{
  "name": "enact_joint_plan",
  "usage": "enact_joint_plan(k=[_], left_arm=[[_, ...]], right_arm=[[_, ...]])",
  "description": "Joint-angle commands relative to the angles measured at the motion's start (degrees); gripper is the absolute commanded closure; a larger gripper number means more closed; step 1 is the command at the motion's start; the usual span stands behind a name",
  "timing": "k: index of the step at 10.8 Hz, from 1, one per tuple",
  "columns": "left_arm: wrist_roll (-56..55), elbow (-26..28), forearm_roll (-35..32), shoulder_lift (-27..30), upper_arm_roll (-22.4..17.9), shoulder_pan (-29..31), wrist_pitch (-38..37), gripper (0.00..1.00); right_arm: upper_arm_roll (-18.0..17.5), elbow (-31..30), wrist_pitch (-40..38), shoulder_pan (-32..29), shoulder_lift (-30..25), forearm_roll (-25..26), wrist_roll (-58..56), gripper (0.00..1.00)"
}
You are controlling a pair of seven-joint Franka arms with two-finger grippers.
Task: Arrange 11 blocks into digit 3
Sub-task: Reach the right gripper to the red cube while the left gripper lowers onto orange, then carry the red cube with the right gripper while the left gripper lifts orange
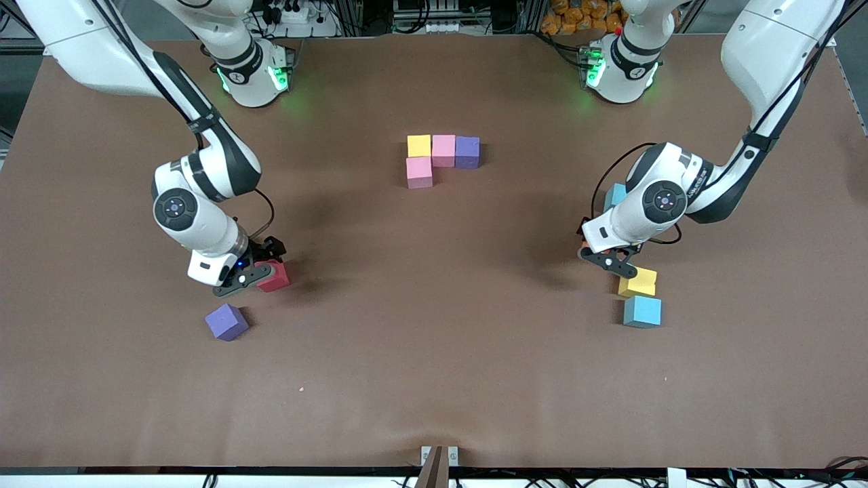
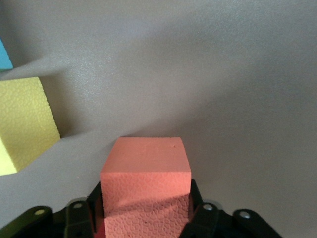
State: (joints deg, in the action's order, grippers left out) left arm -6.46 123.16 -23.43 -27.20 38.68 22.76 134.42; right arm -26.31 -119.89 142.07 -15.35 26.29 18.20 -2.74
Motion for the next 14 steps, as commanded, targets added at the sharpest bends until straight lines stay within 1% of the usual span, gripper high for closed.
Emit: enact_joint_plan(k=[1, 4, 5, 6, 7, 8, 9, 10, 12, 14], left_arm=[[-2.14, -0.11, -1.62, -0.40, 0.43, 0.44, 0.40, 1.00], [-11.17, -0.20, -1.62, -0.66, 0.52, -0.70, -0.22, 1.00], [-12.68, -0.64, -1.62, -1.19, 0.52, -0.70, -0.22, 1.00], [-12.79, -1.16, -1.62, -0.93, 0.61, -0.61, -0.22, 1.00], [-12.79, -1.95, -1.10, -0.32, 0.70, -0.70, -2.04, 1.00], [-12.87, -4.66, -0.66, -0.05, 1.22, -0.70, -6.67, 1.00], [-13.48, -8.34, 0.30, 0.04, 3.23, -0.70, -12.29, 1.00], [-14.97, -10.12, 0.66, 0.04, 3.94, -0.44, -15.39, 1.00], [-19.09, -11.36, 1.97, 0.65, 5.35, -0.44, -16.73, 1.00], [-21.48, -12.76, 3.73, 1.44, 5.36, -0.44, -17.79, 1.00]], right_arm=[[-0.50, 0.10, 1.88, -0.47, 1.66, 1.31, -0.25, 0.00], [-0.41, 0.45, 4.79, -0.56, 4.30, 3.06, -0.08, 0.00], [-0.41, 0.45, 4.71, -0.47, 4.21, 3.06, -0.08, 0.06], [-0.41, 0.36, 4.62, -0.56, 4.21, 3.06, 0.01, 0.24], [-0.50, 0.45, 4.36, -0.56, 3.95, 2.89, 0.19, 0.43], [-0.50, 0.45, 3.83, -0.47, 3.17, 2.54, 0.36, 0.53], [-0.58, 0.45, 3.56, -0.29, 2.37, 2.28, 0.45, 0.59], [-0.59, 0.45, 3.56, 1.01, 1.50, 2.19, 2.02, 0.65], [-0.76, 0.45, 3.39, 4.00, -0.79, 2.10, 7.46, 0.65], [-0.67, 0.80, 3.03, 9.00, -0.71, 1.49, 15.17, 0.65]])
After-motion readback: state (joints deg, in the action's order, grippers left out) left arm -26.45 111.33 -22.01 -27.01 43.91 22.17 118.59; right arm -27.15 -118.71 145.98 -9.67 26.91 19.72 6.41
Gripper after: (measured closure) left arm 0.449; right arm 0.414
